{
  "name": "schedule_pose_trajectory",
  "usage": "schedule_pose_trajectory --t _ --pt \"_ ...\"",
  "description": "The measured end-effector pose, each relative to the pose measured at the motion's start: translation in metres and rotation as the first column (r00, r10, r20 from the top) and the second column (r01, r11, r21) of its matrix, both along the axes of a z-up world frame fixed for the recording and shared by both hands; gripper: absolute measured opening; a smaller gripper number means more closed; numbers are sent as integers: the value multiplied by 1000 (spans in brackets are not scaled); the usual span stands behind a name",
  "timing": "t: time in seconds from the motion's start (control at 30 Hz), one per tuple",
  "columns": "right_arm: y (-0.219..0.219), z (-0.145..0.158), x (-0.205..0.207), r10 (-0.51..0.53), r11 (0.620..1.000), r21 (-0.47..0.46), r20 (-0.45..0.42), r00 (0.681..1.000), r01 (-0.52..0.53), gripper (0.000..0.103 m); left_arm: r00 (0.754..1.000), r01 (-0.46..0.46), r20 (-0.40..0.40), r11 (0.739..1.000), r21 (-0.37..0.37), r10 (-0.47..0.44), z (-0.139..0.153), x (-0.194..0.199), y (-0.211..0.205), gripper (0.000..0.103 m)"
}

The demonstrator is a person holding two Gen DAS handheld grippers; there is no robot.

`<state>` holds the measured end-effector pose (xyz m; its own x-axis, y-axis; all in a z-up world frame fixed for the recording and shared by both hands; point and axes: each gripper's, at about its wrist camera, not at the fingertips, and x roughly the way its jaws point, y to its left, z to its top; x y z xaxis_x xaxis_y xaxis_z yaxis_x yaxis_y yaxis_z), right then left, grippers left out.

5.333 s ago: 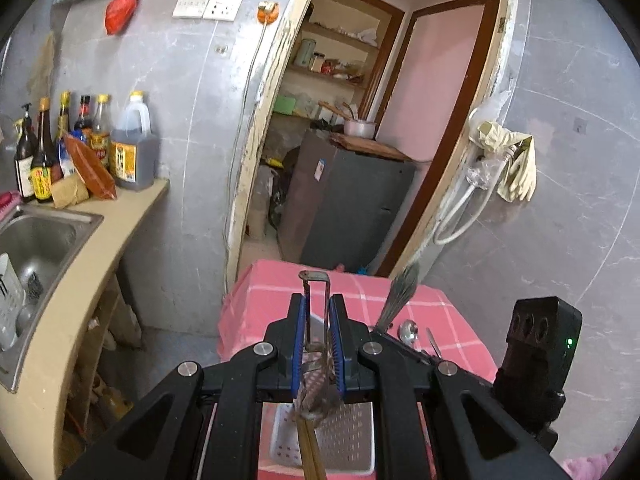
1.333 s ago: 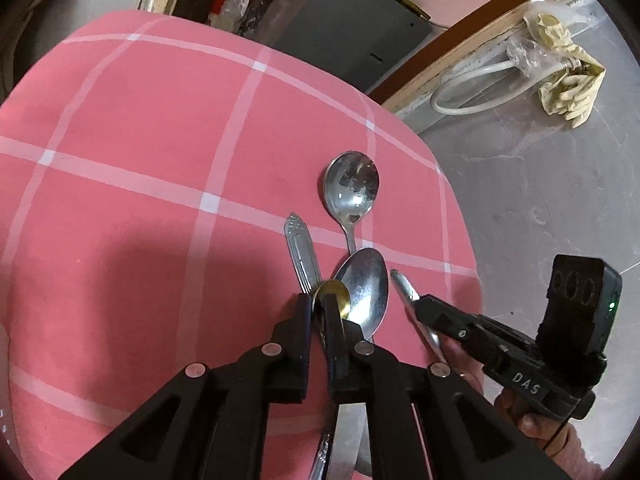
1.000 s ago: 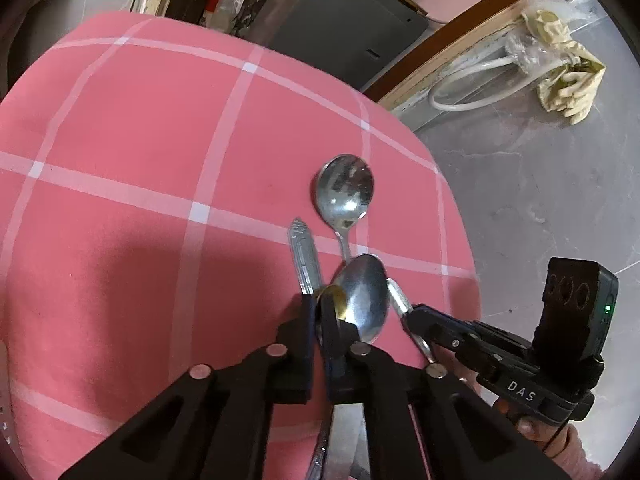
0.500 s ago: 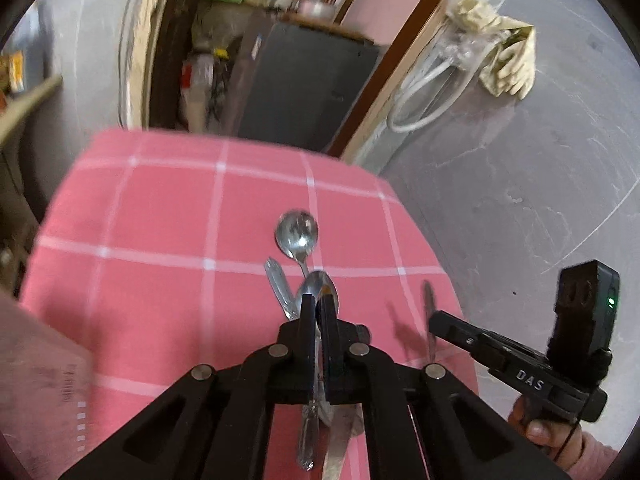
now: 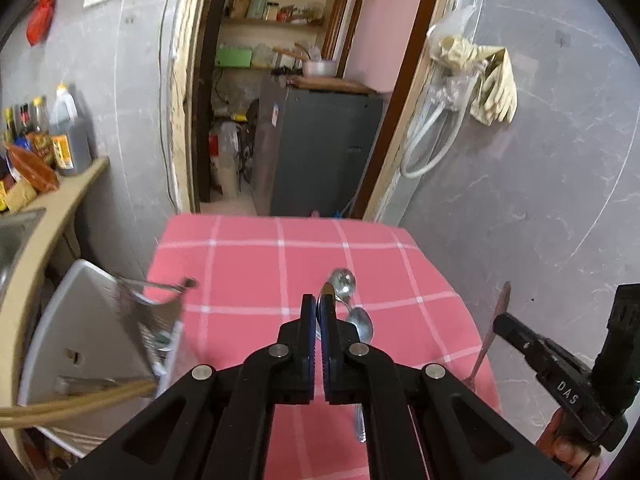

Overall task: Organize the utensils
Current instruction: 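Lift the knife with the left gripper and carry it to the white caddy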

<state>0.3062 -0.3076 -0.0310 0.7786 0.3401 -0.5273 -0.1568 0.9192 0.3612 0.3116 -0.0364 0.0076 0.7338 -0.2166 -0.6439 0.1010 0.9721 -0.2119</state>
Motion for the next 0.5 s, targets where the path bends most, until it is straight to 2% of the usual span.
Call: schedule_pose_trajectory --t 0.27,0.5 --pt "38 59 -7 51 997 51 135 989 -59 1 995 -36 97 999 34 33 56 -14 43 3" --pt "108 94 2 139 981 101 239 961 -167 1 981 -107 168 992 70 93 90 -24 96 3"
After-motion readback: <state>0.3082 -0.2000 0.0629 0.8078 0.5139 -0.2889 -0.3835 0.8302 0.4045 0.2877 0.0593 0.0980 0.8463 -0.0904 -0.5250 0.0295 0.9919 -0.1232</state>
